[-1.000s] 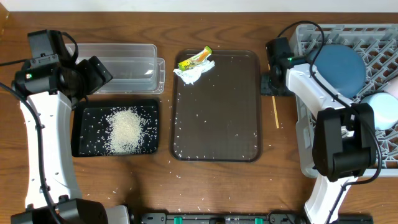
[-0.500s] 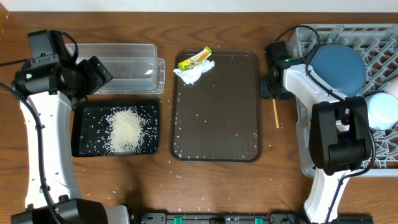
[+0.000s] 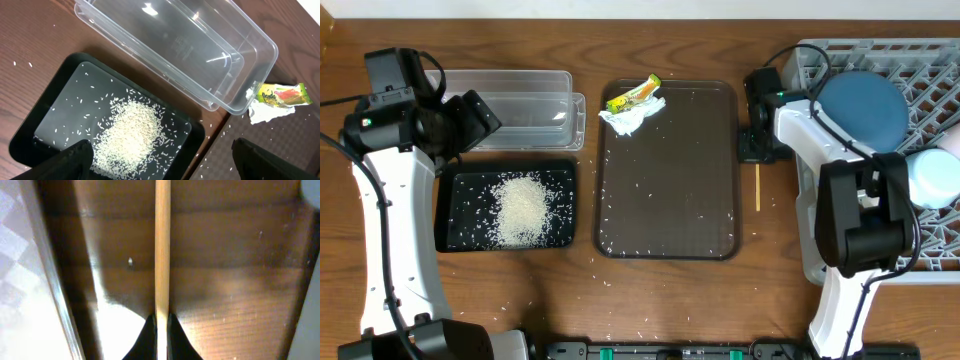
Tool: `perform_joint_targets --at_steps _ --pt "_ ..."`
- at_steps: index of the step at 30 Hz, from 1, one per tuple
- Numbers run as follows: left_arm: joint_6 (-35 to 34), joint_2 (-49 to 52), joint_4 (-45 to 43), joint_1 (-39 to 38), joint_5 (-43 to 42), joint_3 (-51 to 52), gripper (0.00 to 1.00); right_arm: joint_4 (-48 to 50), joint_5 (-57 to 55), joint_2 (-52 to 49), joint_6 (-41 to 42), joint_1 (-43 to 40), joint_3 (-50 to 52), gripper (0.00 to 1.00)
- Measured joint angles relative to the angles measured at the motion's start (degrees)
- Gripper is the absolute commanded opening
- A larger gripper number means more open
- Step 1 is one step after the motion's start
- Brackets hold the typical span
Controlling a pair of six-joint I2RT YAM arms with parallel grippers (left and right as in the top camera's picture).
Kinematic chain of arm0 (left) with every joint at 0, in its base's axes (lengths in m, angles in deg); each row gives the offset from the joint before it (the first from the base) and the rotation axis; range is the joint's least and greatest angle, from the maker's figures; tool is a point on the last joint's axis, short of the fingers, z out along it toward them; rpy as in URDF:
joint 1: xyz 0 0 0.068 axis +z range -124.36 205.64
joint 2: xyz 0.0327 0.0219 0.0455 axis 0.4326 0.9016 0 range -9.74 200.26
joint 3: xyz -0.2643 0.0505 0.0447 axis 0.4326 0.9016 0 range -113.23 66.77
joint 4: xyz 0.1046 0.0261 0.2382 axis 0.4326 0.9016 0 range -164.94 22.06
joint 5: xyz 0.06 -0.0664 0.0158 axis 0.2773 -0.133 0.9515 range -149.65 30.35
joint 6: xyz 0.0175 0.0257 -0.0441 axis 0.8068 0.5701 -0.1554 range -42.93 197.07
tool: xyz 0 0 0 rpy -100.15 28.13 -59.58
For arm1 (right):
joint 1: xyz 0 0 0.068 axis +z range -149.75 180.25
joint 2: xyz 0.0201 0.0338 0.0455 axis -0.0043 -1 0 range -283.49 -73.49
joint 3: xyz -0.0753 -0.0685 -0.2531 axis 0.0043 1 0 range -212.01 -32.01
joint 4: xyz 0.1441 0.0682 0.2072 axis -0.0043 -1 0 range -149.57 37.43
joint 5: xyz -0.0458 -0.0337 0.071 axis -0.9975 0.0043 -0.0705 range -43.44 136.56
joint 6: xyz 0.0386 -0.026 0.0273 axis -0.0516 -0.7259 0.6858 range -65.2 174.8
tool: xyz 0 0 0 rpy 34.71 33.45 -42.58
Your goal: Sort waste into correct bins and load items into the dishwasher rack
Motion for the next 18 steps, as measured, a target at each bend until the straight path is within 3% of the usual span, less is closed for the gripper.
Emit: perform_joint_targets --at_steps 9,18 --pt "0.0 0.0 -0.02 0.0 0.0 0.0 0.92 -16.87 0.5 -1.38 -0.57 -1.18 -18.03 0.01" --pt "0.0 -0.02 -0.02 0.0 0.0 0.0 0.92 -32.85 1.95 -1.36 -7.41 -4.11 -37.42 0.01"
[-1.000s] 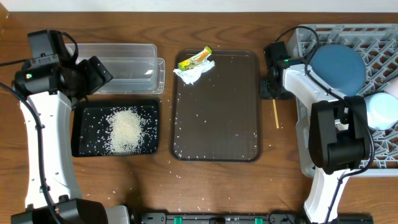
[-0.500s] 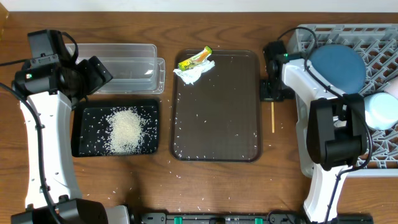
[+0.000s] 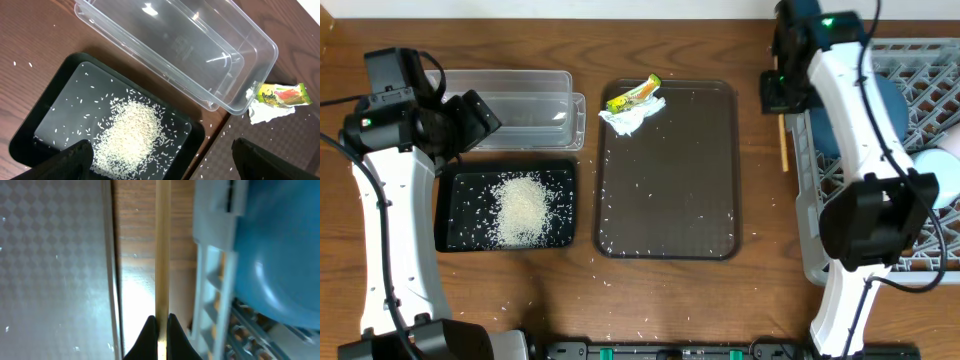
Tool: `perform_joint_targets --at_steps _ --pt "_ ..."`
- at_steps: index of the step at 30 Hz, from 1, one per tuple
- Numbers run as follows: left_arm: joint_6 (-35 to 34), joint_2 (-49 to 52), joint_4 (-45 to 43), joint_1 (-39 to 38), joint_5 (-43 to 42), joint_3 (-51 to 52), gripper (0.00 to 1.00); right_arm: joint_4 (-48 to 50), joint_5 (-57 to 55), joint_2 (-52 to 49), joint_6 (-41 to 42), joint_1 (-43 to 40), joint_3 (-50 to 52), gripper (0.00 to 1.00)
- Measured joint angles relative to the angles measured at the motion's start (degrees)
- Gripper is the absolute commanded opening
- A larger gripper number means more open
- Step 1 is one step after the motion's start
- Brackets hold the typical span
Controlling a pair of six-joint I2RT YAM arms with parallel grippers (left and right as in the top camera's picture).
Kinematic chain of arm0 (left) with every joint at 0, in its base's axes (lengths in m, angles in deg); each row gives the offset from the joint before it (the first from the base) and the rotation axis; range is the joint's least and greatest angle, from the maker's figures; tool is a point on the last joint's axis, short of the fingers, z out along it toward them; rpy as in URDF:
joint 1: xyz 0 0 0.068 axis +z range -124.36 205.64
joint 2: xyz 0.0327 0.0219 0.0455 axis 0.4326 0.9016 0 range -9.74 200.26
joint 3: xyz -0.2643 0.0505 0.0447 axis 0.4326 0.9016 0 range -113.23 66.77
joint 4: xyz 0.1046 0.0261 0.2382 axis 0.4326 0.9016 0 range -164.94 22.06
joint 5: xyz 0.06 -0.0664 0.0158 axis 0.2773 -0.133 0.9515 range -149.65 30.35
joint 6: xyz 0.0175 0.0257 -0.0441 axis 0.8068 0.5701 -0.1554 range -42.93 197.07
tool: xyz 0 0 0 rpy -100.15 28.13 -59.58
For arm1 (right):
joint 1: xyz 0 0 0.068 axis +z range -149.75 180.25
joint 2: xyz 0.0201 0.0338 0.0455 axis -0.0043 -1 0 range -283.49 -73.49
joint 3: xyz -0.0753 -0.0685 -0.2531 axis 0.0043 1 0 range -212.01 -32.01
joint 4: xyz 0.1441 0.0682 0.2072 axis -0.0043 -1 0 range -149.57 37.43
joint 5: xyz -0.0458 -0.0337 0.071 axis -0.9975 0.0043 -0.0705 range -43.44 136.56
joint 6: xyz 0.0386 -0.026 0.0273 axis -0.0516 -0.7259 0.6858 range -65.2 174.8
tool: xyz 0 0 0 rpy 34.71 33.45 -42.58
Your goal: Sort waste into correct bins and load items into the dishwasher rack
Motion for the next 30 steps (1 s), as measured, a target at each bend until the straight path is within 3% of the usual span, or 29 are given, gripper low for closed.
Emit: perform_joint_targets --at_steps 15,26,28,29,30 --pt "0.0 0.0 0.0 0.0 0.0 0.0 0.92 -3.48 1.42 -0.02 -10.56 -13.22 -0.63 0.01" --pt "0.0 0.0 0.0 0.0 0.0 0.0 0.92 1.2 8.24 0.0 -14.71 -15.82 6.62 0.01" --pt "0.0 0.0 0.0 0.0 0.0 0.0 0.92 1.42 9.35 -0.02 -15.17 -15.74 7.72 0.06" --pt "0.0 0.0 0.0 0.0 0.0 0.0 0.92 1.42 9.75 0.0 -15.41 -15.74 8.13 0.13" --pt "0.0 0.02 0.02 0.0 0.0 0.0 0.92 1.33 10.08 -0.02 -15.56 -15.74 8.41 0.27"
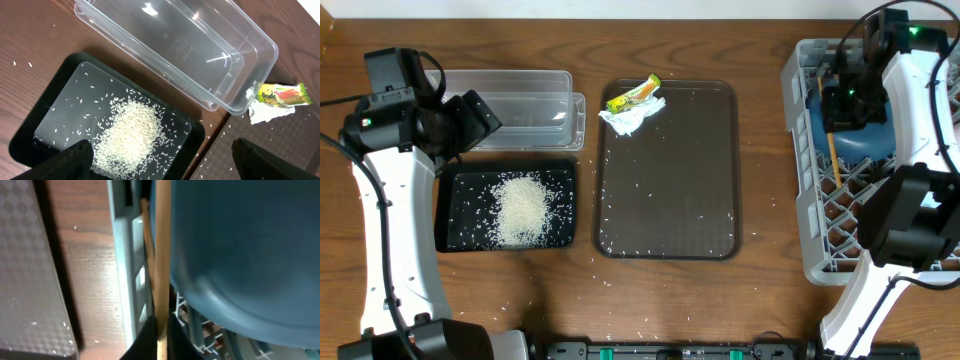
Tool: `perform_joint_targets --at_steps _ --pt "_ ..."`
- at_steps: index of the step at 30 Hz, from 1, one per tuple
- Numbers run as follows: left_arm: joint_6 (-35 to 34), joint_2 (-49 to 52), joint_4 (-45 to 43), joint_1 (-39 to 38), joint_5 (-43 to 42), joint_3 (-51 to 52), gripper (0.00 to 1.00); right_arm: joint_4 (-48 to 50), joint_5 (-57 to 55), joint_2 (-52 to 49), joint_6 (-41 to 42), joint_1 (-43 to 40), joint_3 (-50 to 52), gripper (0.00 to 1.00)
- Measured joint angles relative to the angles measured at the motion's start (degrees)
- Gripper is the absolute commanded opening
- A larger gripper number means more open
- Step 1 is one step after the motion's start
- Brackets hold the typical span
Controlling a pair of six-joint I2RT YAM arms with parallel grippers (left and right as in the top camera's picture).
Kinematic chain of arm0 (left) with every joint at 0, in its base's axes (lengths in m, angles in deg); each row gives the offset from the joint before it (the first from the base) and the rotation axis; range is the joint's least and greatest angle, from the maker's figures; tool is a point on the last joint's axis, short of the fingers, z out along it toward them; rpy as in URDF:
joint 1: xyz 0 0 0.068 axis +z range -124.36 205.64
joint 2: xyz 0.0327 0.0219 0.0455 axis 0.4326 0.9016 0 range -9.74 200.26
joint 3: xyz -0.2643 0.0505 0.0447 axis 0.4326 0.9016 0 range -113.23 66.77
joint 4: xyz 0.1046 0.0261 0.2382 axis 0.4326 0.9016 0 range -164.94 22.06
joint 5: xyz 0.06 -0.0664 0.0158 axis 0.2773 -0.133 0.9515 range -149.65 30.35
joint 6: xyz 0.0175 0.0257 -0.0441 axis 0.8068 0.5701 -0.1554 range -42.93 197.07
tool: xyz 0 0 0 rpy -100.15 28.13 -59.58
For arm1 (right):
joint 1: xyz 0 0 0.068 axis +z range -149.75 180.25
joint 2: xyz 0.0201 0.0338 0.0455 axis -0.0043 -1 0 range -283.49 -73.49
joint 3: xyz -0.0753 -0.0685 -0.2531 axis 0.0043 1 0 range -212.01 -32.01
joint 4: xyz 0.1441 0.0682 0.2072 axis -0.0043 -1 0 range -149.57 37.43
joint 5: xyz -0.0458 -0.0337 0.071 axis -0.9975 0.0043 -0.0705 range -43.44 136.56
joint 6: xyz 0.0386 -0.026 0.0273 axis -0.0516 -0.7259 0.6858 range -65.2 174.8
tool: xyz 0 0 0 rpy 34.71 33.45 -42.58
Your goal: Sort waste into correct bins and load items into the dishwasher rack
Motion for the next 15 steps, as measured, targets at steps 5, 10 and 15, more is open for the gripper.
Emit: perform_joint_targets --at_steps 5,10,15 --pt "0.0 -0.02 -0.02 0.0 0.0 0.0 0.92 -1.77 0.79 0.0 -0.2 0.0 0.35 0.53" --pt "0.0 -0.02 -0.02 0.0 0.0 0.0 0.92 -3.26 1.05 0.0 1.25 0.0 0.35 0.57" --pt "0.0 -0.02 -0.02 0.0 0.0 0.0 0.92 -6.01 2.38 0.02 2.47 0.0 0.39 0.57"
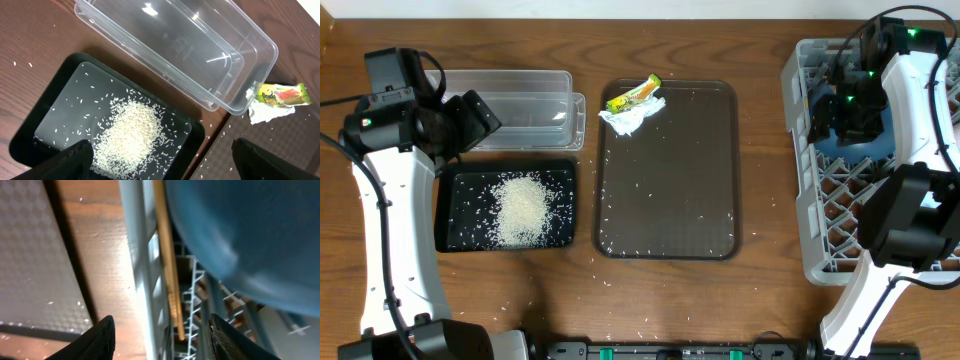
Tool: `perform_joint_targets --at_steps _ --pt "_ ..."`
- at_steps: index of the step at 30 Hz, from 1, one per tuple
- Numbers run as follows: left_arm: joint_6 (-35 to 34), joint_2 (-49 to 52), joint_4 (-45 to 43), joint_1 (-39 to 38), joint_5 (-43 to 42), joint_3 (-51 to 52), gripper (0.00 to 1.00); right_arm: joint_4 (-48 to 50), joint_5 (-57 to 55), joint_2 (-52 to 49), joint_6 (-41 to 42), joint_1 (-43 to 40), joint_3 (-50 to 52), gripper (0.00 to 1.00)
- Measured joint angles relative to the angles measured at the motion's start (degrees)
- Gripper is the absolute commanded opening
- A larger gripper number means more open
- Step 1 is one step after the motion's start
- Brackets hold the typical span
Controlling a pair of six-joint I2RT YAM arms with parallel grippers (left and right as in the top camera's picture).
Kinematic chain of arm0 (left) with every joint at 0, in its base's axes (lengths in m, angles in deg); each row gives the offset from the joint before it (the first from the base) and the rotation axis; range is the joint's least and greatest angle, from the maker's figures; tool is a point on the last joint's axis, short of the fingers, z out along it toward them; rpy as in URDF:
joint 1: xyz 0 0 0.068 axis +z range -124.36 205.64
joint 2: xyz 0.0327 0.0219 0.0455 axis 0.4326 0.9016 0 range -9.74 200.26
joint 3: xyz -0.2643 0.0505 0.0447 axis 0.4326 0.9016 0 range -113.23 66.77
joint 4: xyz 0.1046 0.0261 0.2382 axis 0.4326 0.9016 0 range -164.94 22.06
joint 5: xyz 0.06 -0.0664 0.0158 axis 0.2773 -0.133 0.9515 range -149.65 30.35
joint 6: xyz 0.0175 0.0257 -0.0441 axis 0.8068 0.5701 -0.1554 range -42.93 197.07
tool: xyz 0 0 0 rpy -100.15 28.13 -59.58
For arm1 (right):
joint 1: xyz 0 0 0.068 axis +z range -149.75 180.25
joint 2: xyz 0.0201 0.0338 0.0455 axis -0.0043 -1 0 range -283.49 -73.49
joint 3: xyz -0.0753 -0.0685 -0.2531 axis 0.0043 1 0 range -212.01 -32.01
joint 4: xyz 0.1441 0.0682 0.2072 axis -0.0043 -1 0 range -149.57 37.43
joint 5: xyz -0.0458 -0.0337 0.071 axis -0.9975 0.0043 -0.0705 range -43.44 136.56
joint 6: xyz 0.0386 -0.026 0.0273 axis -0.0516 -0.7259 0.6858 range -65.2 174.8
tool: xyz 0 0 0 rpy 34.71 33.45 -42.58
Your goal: Sort waste into correct bins and load items into the dishwasher rack
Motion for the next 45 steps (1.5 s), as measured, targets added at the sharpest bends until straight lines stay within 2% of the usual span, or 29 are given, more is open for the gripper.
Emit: perform_joint_targets --at_steps 5,13,15,16,17,31,45 --pt "0.0 0.0 0.0 0.0 0.0 0.0 0.92 -3.19 4.55 1.29 0.44 0.0 0.24 0.54" --pt "0.0 0.0 0.0 0.0 0.0 0.0 0.92 -4.9 14.75 11.1 0.83 1.88 0.44 0.56" --pt "0.0 0.0 0.0 0.0 0.0 0.0 0.92 -5.01 15.93 13.2 1.7 3.93 0.42 0.64" --pt "0.0 0.0 0.0 0.0 -0.02 0.0 0.92 -5.05 16.48 13.7 2.32 5.09 0.39 0.9" --pt "0.0 0.0 0.0 0.0 0.0 0.0 0.92 -5.03 16.79 13.92 3.08 6.21 0.39 0.99" --pt "0.0 0.02 0.0 0.0 0.0 0.0 0.92 5.31 17.97 13.75 8.76 24.44 1.33 0.99" --pt "0.0 0.0 0.0 0.0 0.0 0.0 0.92 20.22 17.62 13.75 15.41 31.47 1.49 0.99"
